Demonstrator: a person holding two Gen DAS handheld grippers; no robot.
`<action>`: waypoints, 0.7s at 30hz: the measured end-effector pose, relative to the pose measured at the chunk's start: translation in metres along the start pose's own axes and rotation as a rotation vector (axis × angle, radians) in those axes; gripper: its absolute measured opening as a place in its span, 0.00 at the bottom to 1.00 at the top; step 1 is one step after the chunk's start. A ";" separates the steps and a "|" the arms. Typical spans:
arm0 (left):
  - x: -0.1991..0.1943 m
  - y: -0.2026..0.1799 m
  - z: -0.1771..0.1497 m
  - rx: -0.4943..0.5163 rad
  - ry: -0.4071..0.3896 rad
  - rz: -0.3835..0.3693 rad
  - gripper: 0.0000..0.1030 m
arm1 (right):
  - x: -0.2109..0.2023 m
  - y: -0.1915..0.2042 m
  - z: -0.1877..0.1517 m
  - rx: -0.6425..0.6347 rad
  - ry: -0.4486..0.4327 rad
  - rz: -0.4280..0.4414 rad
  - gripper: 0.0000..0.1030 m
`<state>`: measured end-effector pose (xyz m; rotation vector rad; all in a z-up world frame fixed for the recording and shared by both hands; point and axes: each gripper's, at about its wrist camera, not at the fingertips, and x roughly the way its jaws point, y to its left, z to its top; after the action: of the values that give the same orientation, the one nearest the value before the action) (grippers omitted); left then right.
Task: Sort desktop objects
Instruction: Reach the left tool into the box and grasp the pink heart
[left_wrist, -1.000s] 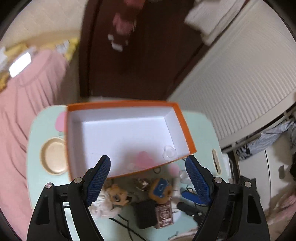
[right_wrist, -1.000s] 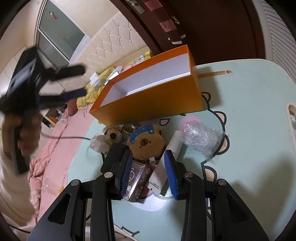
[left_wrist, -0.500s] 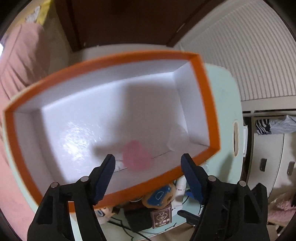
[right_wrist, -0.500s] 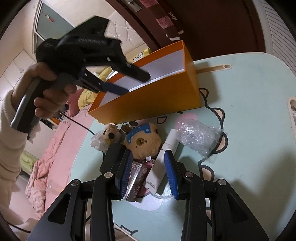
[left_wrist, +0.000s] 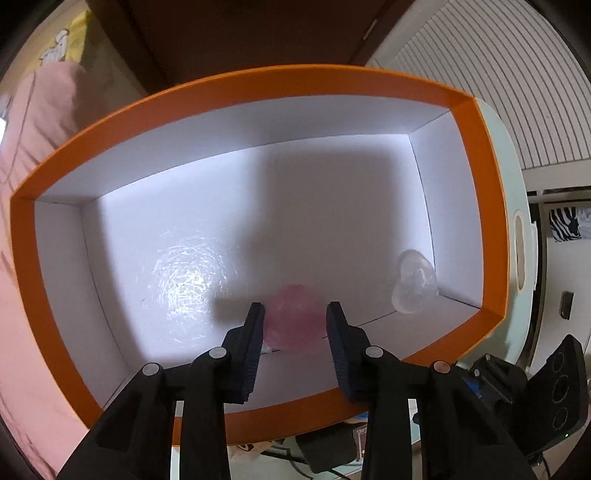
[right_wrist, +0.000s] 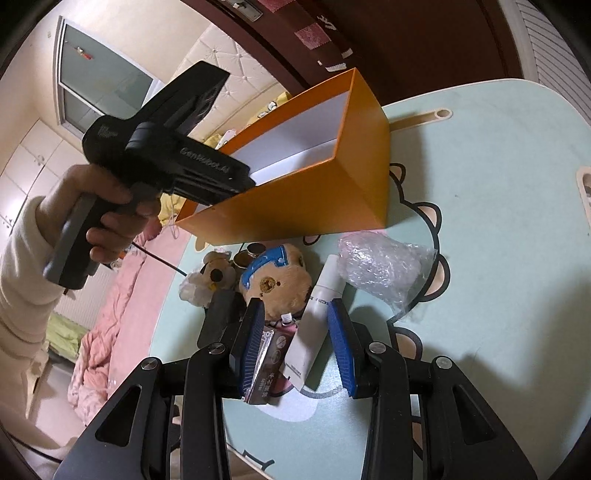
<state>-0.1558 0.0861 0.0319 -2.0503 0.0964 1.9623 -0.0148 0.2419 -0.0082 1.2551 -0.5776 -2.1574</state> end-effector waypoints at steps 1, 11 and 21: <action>-0.001 0.001 -0.002 0.001 -0.017 -0.008 0.29 | 0.000 0.000 0.000 0.001 0.002 0.001 0.36; -0.045 0.016 -0.035 -0.030 -0.177 -0.103 0.09 | -0.002 0.000 -0.002 0.008 0.000 0.003 0.37; -0.038 0.027 -0.017 -0.054 -0.200 -0.102 0.49 | 0.000 -0.001 -0.004 0.022 0.007 0.013 0.41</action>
<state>-0.1491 0.0502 0.0649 -1.8388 -0.1037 2.1140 -0.0122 0.2425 -0.0109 1.2674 -0.6065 -2.1407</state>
